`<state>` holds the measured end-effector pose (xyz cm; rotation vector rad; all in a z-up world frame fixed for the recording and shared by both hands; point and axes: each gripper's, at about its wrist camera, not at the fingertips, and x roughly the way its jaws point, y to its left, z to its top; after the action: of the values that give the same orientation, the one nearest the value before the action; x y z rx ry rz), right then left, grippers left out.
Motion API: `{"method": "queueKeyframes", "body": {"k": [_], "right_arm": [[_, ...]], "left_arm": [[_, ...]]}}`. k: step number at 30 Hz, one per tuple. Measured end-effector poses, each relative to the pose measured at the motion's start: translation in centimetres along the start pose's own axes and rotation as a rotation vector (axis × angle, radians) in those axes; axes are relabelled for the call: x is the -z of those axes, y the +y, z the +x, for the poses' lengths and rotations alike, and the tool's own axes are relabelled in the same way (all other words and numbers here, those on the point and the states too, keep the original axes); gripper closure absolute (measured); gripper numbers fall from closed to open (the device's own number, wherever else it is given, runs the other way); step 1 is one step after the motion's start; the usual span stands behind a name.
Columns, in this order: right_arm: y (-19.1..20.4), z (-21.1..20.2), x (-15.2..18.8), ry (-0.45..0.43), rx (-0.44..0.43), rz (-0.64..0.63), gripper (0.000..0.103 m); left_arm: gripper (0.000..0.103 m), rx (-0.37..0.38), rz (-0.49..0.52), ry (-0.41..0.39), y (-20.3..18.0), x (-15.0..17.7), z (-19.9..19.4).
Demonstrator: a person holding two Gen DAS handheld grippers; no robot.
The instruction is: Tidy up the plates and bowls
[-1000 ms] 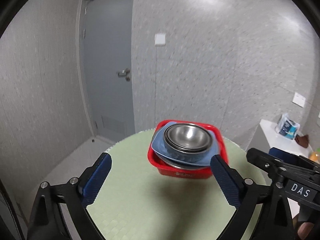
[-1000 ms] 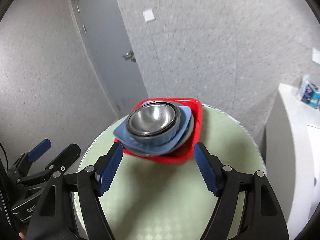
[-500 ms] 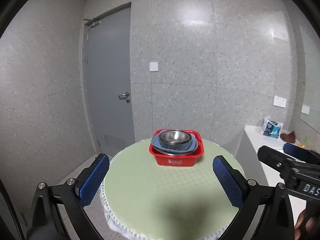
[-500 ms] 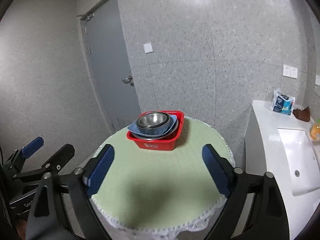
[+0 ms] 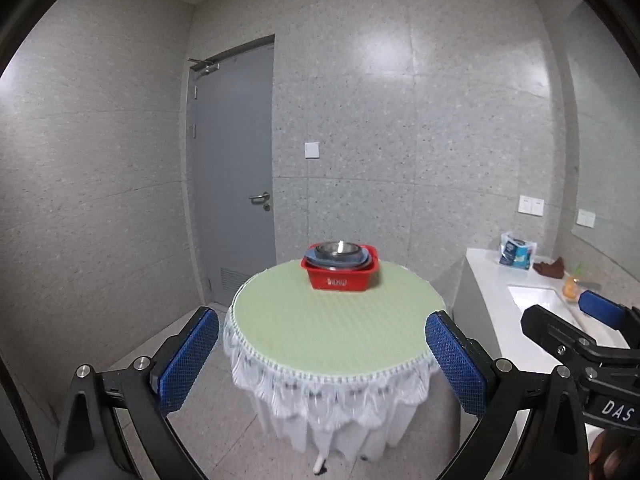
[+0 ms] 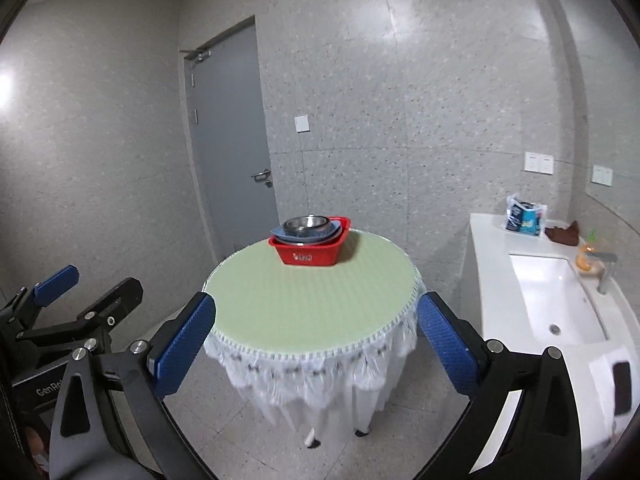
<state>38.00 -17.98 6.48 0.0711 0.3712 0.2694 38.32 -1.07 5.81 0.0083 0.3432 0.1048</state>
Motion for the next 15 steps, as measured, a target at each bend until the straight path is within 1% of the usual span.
{"method": "queueKeyframes", "body": {"k": [2, 5, 7, 8, 10, 11, 15], "right_arm": [[0.4, -2.7, 1.0, 0.008, -0.003, -0.002, 0.0], [1.3, -6.4, 2.0, 0.004, -0.015, -0.006, 0.0], [2.2, -8.7, 2.6, -0.012, -0.009, -0.019, 0.0], [2.7, -9.7, 2.9, -0.02, -0.006, -0.025, 0.0], [3.7, -11.8, 3.5, -0.03, 0.0, -0.039, 0.0], [4.0, -12.5, 3.8, -0.037, 0.001, -0.042, 0.0], [5.9, -16.1, 5.0, -0.07, 0.019, -0.045, 0.0]], "left_arm": [[0.001, 0.001, 0.001, 0.008, -0.1, 0.8, -3.8], [0.001, 0.002, -0.007, -0.013, 0.3, 1.6, -10.1], [0.001, 0.0, -0.002, -0.021, 0.7, 1.8, -12.6], [0.001, -0.004, 0.002, -0.027, 0.8, 2.2, -14.7], [0.001, -0.007, -0.003, -0.04, 1.3, 2.7, -17.2], [0.001, -0.005, -0.007, -0.054, 1.7, 3.1, -19.2], [0.001, 0.005, 0.002, -0.069, 3.5, 4.4, -23.0]]}}
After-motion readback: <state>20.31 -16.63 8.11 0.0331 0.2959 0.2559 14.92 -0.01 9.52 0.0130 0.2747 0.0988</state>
